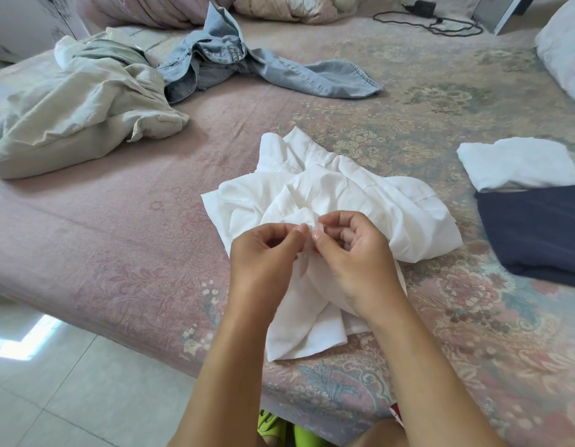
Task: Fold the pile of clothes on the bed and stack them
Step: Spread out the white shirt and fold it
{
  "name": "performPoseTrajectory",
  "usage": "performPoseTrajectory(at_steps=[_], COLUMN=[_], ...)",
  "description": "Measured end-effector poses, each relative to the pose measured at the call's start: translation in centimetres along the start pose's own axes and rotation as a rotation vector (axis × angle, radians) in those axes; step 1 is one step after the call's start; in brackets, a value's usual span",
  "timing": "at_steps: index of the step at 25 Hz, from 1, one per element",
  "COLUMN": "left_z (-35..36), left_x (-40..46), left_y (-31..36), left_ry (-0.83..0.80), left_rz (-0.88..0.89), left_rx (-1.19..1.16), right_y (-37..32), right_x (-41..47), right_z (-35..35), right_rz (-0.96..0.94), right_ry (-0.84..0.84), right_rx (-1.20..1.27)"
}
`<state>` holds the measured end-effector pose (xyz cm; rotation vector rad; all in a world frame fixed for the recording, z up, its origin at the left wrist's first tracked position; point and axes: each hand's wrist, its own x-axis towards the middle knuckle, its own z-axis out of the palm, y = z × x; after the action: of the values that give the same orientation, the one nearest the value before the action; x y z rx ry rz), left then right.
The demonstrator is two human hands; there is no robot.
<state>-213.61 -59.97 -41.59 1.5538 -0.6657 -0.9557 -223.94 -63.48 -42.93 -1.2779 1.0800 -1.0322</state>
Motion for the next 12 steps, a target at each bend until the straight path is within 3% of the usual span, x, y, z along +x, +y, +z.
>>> performPoseTrajectory(at_steps=[9,12], left_z=[-0.4,-0.8], left_x=[0.6,1.0], left_y=[-0.1,-0.4], left_ry=[-0.047,-0.143], left_rz=[-0.126,-0.245], left_rx=[-0.144,-0.241], right_y=[0.3,0.2], right_x=[0.2,-0.1], right_z=[0.3,0.2], right_rz=[-0.059,-0.148], right_ry=[-0.037,-0.057], right_rx=[0.062,-0.084])
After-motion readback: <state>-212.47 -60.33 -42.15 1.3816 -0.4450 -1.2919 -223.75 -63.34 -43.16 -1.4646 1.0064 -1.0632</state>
